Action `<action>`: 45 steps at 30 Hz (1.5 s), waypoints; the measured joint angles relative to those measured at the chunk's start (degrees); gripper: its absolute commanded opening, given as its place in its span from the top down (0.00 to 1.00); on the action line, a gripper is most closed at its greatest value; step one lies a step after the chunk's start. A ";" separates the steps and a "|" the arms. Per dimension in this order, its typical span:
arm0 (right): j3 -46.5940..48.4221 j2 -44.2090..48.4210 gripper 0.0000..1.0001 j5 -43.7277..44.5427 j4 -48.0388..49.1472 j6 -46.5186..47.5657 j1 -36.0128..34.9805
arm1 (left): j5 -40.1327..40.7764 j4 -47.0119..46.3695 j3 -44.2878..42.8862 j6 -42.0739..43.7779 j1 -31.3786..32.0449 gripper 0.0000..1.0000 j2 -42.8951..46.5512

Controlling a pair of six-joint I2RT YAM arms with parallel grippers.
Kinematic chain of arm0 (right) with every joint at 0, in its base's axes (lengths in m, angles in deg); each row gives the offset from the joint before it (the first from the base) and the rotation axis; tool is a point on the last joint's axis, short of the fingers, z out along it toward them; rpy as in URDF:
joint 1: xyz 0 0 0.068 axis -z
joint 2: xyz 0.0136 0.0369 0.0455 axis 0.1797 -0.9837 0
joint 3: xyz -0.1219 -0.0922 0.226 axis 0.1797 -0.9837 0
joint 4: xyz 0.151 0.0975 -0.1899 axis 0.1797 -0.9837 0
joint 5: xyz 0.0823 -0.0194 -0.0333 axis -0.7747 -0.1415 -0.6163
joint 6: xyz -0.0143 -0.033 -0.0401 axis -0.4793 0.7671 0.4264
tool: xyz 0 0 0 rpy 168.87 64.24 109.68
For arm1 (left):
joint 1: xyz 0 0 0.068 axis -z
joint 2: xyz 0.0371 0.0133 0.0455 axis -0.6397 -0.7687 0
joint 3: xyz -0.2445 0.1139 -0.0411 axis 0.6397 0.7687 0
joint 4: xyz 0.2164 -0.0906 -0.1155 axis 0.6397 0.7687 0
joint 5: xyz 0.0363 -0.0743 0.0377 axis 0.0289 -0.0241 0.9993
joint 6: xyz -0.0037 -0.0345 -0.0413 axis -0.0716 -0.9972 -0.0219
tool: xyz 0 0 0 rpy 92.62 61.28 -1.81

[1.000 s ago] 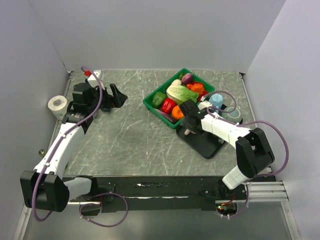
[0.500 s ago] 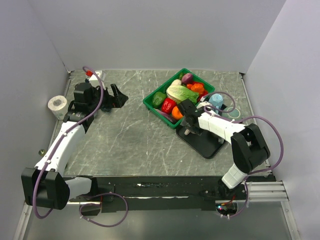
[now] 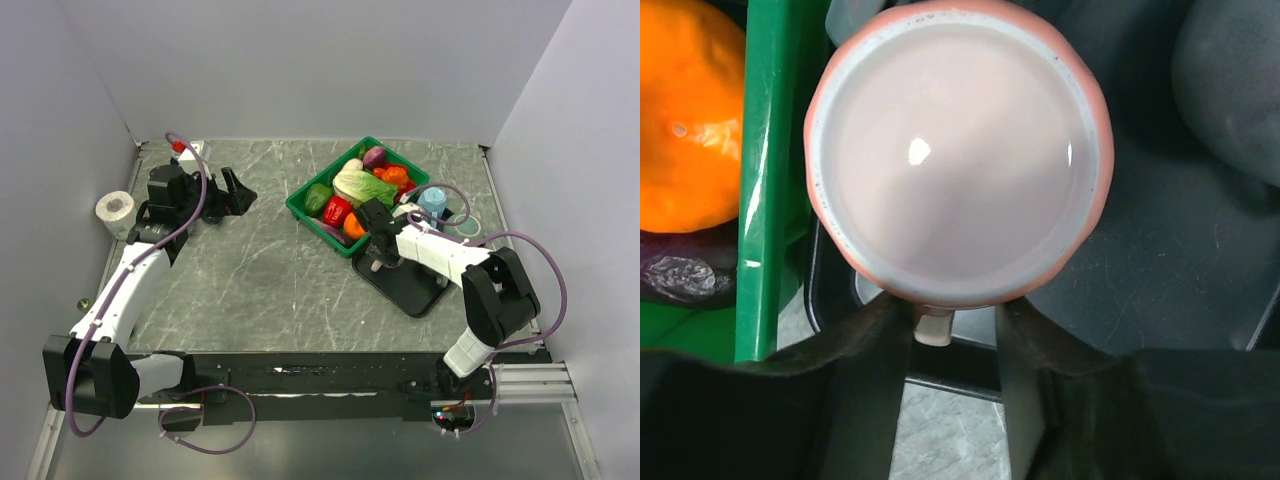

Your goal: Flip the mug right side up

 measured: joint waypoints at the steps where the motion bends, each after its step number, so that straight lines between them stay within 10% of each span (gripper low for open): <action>1: 0.00 0.00 0.62 -0.09 0.00 -0.09 -0.04 | 0.00 -0.02 0.00 0.00 -0.02 0.04 -0.04; 7: 0.00 0.00 1.00 -0.33 -0.39 -0.07 -0.09 | 0.00 -0.17 0.00 -0.02 0.00 0.04 -0.39; 20: -2.38 2.54 1.00 -0.92 0.83 0.33 -0.31 | -1.38 -0.33 0.00 -0.68 -0.02 0.04 -0.63; 31: -5.07 23.19 1.00 -9.92 0.07 3.48 -0.31 | -9.11 -1.84 0.02 -1.90 -0.02 0.04 -2.14; 45: -3.87 32.65 1.00 -32.61 27.45 12.24 -2.84 | -19.41 -25.07 9.05 -25.59 11.91 0.04 1.18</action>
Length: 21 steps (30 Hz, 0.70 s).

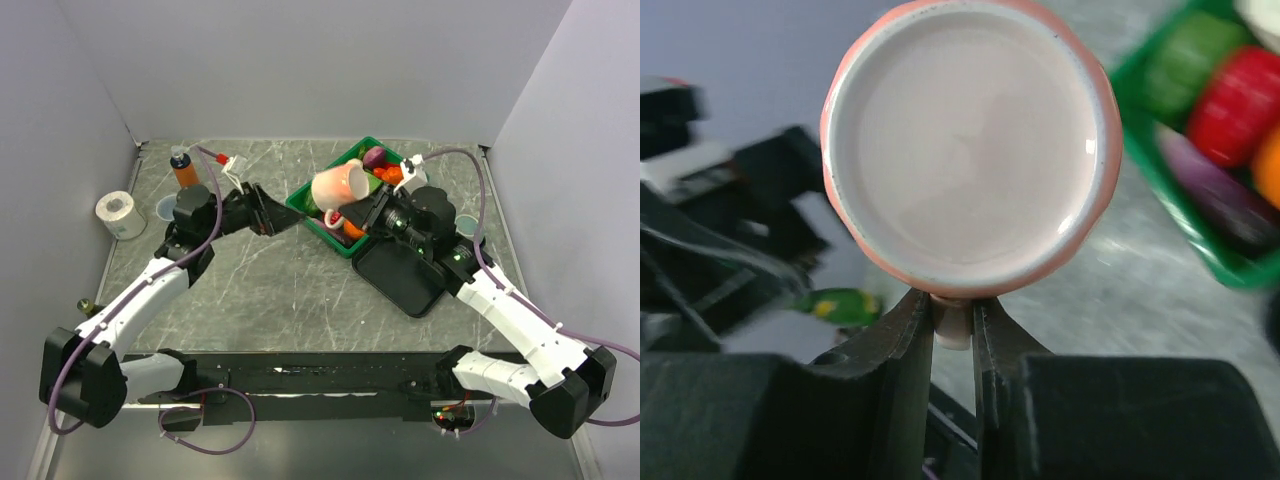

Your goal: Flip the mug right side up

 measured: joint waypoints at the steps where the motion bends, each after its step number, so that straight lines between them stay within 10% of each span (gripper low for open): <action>1: 0.44 0.00 1.00 -1.55 2.16 0.02 -0.15 | 0.02 -1.38 -0.02 -1.11 1.27 0.04 0.33; 17: 1.49 -0.09 1.00 -15.23 22.69 -4.61 -0.59 | -0.11 -28.57 -0.24 -20.15 7.93 0.00 -2.01; 21: 1.49 -0.09 1.00 -16.98 24.72 -5.46 -0.59 | -0.37 -30.77 -1.14 -22.97 8.72 0.16 -4.28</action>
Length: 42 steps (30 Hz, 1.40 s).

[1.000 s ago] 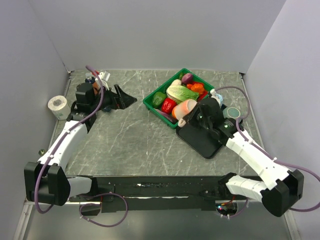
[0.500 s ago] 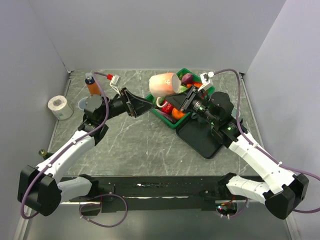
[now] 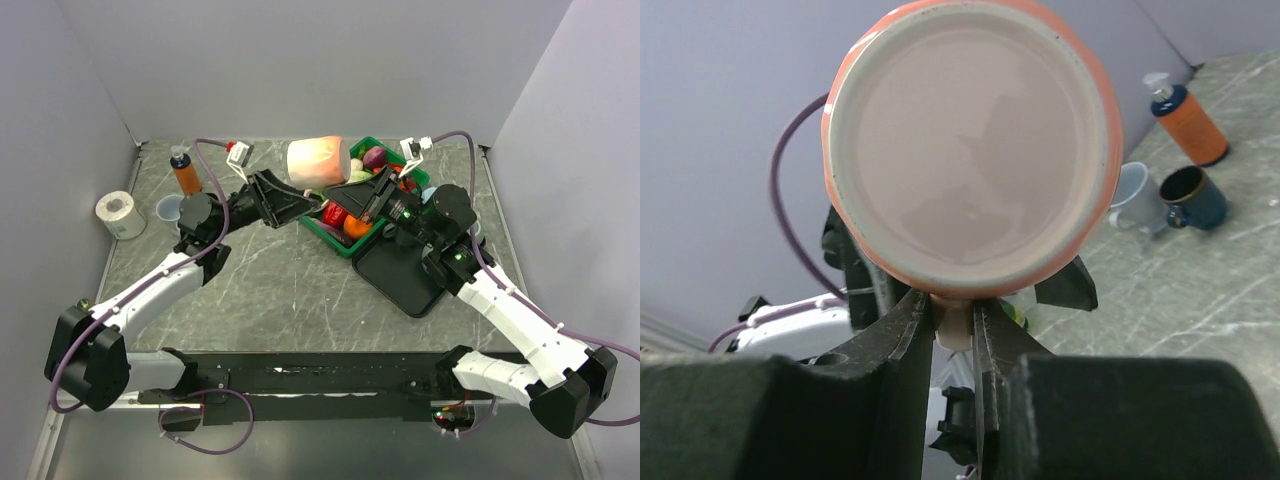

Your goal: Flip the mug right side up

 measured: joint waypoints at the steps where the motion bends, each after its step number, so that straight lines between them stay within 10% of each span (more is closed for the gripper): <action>1: 0.00 0.00 1.00 -0.35 0.37 -0.20 0.00 | -0.09 -0.37 -0.31 -0.46 0.20 0.19 -0.31; 22: -1.99 0.00 1.00 -4.72 8.28 -1.84 0.09 | -0.37 -4.98 -2.45 -5.88 2.34 0.61 -1.51; 31: -3.32 0.04 1.00 -4.33 9.62 -0.81 0.48 | -0.48 -2.91 -2.89 -4.70 2.38 0.99 -0.66; 34: -3.76 0.04 0.75 -4.48 9.86 -0.79 0.50 | -0.37 -0.50 -2.99 -2.93 2.38 0.99 0.24; 38: -4.37 0.00 0.12 -5.42 9.46 0.00 0.46 | 1.33 8.37 -4.26 3.04 2.47 0.99 2.64; 42: -5.68 0.11 0.00 -6.14 8.68 2.34 -0.33 | 6.71 22.51 -7.23 10.97 2.80 0.99 4.11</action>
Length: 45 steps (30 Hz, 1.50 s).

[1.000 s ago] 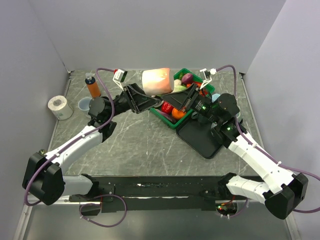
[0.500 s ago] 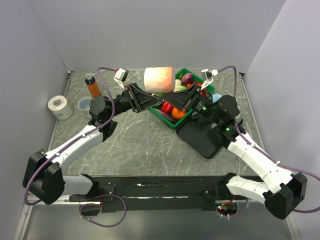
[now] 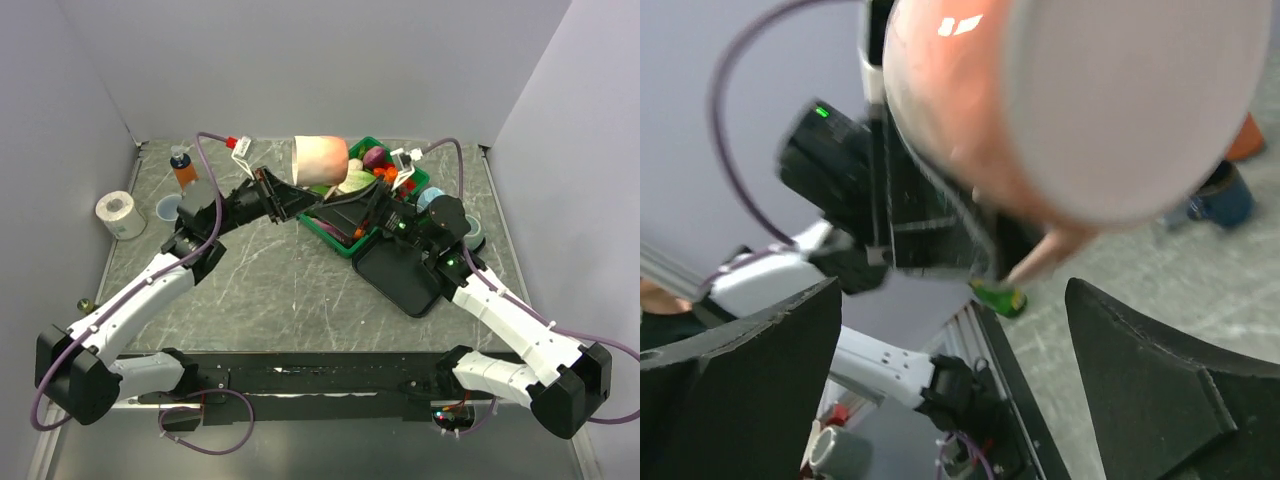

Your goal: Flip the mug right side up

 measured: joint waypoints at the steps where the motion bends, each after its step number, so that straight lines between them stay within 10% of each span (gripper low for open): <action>1: -0.48 0.09 0.00 0.26 -0.74 0.59 -0.04 | 1.90 3.85 -0.90 2.34 -0.02 0.99 0.24; 16: -1.95 5.11 0.00 15.80 -24.50 10.47 0.28 | 34.27 45.24 -15.96 26.69 -3.91 0.99 -4.61; 45: -9.07 8.79 0.00 18.53 -44.74 15.98 8.94 | 46.47 51.21 -28.44 32.44 -15.30 0.99 -42.77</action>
